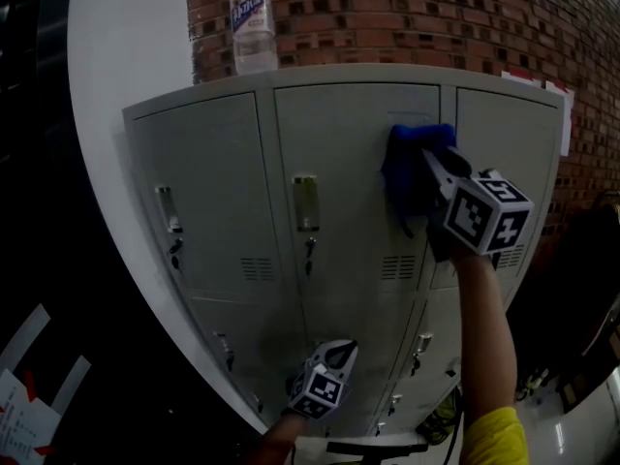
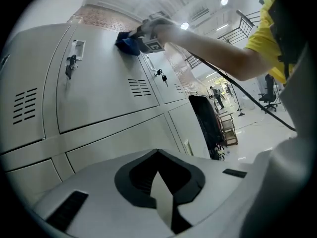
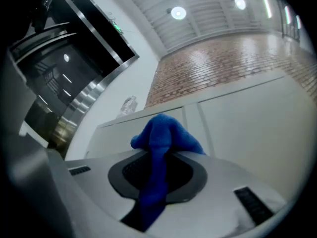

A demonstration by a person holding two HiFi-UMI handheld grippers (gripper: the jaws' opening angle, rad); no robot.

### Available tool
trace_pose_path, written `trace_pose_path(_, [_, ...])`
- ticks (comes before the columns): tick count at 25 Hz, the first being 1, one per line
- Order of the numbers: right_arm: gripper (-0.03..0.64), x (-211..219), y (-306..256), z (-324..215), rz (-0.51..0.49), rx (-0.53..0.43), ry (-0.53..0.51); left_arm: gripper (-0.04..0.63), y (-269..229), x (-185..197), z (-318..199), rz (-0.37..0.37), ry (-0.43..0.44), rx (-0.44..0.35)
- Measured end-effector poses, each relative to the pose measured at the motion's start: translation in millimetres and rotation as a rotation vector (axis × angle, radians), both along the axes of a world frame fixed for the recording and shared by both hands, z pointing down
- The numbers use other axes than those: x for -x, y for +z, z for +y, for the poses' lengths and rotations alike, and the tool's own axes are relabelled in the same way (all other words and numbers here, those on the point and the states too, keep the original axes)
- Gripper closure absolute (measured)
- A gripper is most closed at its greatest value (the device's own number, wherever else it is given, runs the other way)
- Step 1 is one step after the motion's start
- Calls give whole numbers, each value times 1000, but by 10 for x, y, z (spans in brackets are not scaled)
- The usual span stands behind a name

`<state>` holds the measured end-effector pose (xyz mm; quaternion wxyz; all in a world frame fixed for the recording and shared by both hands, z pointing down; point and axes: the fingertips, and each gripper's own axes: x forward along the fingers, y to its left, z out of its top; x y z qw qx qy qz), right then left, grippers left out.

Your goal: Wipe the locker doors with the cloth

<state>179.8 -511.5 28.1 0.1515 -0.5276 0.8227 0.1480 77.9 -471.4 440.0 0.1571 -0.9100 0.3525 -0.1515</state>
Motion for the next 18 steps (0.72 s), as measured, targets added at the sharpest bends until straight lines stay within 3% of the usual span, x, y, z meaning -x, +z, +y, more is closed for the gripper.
trace_pose_path(6, [551,1747,188,-167,103,57,-265,593,64,59,103,-8,-20,1])
trace_pose_path(9, [551,2149,275,-226,128,64,-301,594,113,177,129,-7,-61,23])
trace_pose_path(13, [551,1827,230,-60,104,24,-287,594,136,244,107,-4,-74,24])
trace_pose_path(15, [551,1310,266,122,108,-29,-183,593,160,218,97,0,-61,22])
trace_pose_path(18, [551,342,424,266,33,-22,-34,594,225,114,62,4,-37,45])
